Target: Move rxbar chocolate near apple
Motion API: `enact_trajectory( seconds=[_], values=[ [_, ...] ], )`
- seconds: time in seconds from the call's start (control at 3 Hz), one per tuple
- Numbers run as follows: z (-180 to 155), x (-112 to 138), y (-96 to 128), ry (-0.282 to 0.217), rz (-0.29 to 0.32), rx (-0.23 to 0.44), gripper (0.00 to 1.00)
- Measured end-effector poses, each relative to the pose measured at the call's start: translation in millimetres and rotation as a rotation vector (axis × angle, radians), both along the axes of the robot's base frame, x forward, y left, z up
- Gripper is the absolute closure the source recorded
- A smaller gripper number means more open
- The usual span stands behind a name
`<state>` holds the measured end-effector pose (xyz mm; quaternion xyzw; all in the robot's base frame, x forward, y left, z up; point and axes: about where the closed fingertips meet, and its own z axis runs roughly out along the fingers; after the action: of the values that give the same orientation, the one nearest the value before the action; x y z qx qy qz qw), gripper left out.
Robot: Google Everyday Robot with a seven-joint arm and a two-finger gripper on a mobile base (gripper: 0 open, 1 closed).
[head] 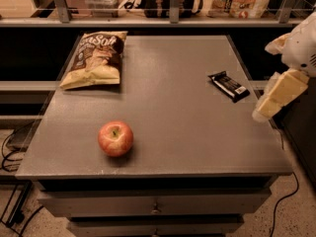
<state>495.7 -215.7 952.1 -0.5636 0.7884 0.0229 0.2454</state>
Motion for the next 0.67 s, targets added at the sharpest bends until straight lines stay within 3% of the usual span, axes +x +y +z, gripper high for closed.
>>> enact_trajectory(
  seconds=[0.67],
  values=[
    [-41, 61, 23, 0.023, -0.003, 0.156, 0.00]
  ],
)
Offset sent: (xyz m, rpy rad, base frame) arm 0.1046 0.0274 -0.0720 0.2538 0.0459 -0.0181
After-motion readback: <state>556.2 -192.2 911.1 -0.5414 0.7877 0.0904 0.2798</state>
